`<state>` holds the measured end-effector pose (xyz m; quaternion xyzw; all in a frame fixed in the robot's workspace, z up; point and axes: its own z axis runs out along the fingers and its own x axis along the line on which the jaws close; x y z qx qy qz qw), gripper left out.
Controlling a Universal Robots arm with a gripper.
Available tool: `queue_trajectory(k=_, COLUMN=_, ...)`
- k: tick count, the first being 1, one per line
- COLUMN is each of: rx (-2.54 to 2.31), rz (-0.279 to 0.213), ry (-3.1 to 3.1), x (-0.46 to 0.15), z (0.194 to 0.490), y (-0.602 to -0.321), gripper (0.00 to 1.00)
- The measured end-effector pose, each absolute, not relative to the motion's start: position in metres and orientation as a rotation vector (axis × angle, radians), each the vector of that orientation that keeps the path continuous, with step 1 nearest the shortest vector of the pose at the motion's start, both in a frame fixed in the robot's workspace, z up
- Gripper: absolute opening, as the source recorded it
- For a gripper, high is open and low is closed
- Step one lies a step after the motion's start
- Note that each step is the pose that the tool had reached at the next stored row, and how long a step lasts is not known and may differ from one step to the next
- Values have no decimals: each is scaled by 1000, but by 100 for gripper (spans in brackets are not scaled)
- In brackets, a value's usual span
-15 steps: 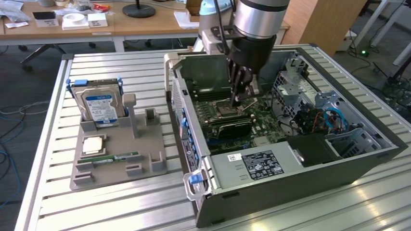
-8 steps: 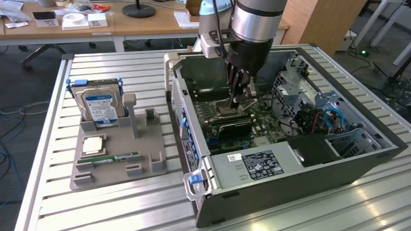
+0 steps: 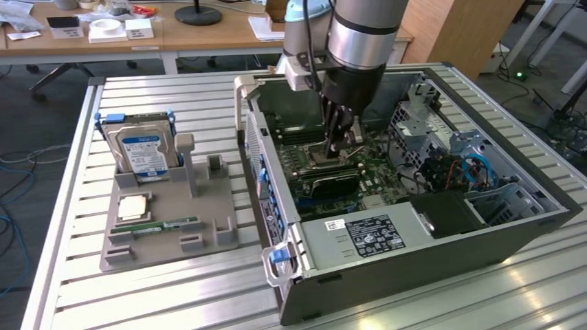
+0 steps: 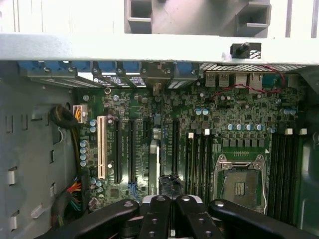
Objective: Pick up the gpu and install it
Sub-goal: 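Press down on the gpu until it lock into place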
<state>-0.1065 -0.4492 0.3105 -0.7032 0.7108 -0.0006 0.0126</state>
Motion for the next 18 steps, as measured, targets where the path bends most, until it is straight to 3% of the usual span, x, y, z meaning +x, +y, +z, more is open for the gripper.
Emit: queue_trajectory(k=18, rx=-2192, rz=-2, ry=2215, x=-106, z=285, y=-446, gripper=11)
